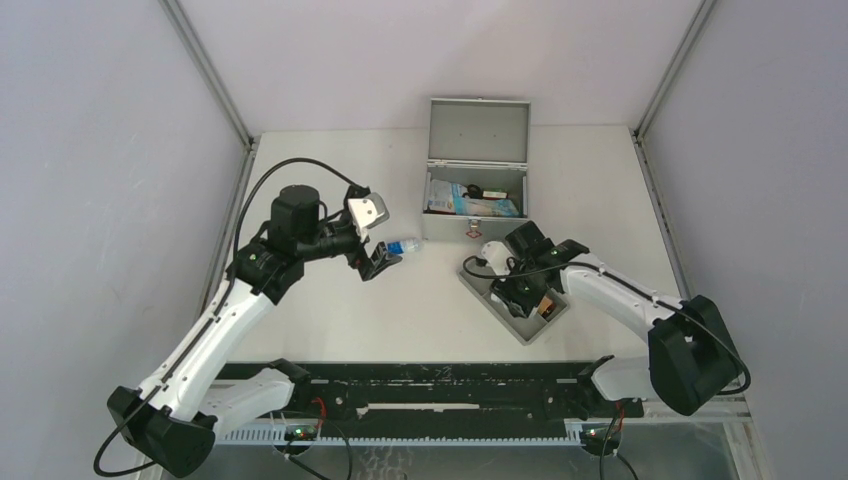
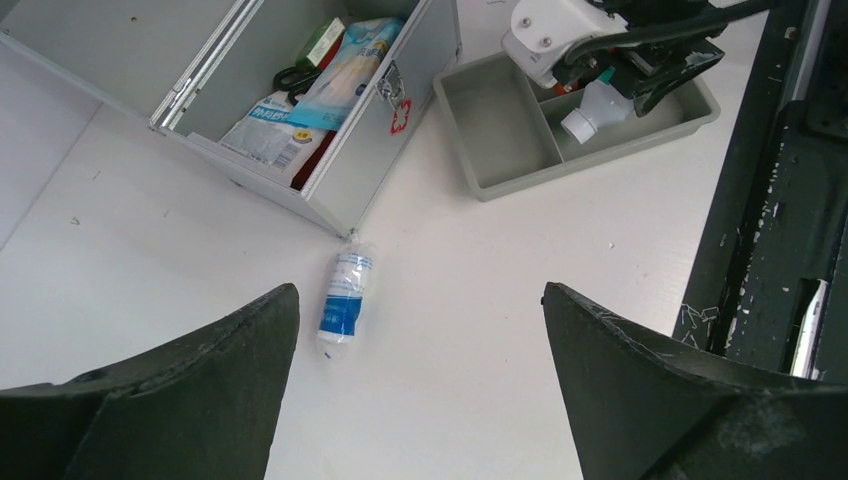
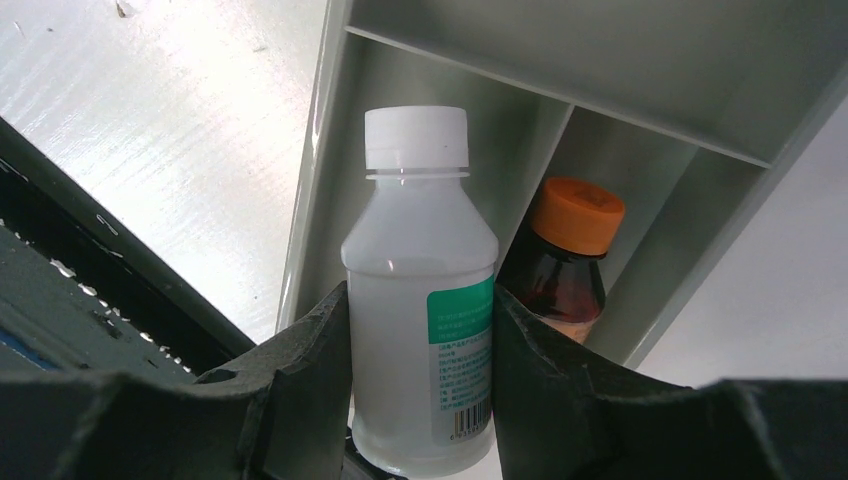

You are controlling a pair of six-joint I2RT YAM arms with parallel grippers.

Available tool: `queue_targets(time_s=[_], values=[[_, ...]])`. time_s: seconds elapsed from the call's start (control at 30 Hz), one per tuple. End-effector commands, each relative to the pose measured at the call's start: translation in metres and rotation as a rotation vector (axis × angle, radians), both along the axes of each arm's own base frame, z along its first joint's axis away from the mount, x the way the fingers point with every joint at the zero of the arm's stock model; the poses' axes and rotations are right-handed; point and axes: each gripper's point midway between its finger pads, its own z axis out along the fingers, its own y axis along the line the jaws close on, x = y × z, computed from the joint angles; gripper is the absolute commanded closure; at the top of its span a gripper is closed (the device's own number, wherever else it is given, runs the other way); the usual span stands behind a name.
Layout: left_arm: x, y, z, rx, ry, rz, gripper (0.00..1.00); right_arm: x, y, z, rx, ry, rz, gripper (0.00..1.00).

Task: Organize the medicine kit

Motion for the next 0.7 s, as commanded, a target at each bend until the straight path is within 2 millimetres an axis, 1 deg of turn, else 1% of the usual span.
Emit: queue_targets(time_s=[0.0, 0.37, 0.67], values=[[0.001, 0.000, 0.008, -0.014, -0.058, -0.004, 0.05, 0.005, 0.010, 0.003, 0.001, -0.022, -0.022, 0.65], [0.000, 0.001, 0.005, -0.013, -0.055, -0.002, 0.03, -0.002, 0.012, -0.007, -0.053, 0.022, -0.013, 0.60], [0.002, 0.005, 0.006, -0.002, -0.073, 0.017, 0.02, -0.005, 0.012, -0.006, -0.048, 0.034, -0.002, 0.53]])
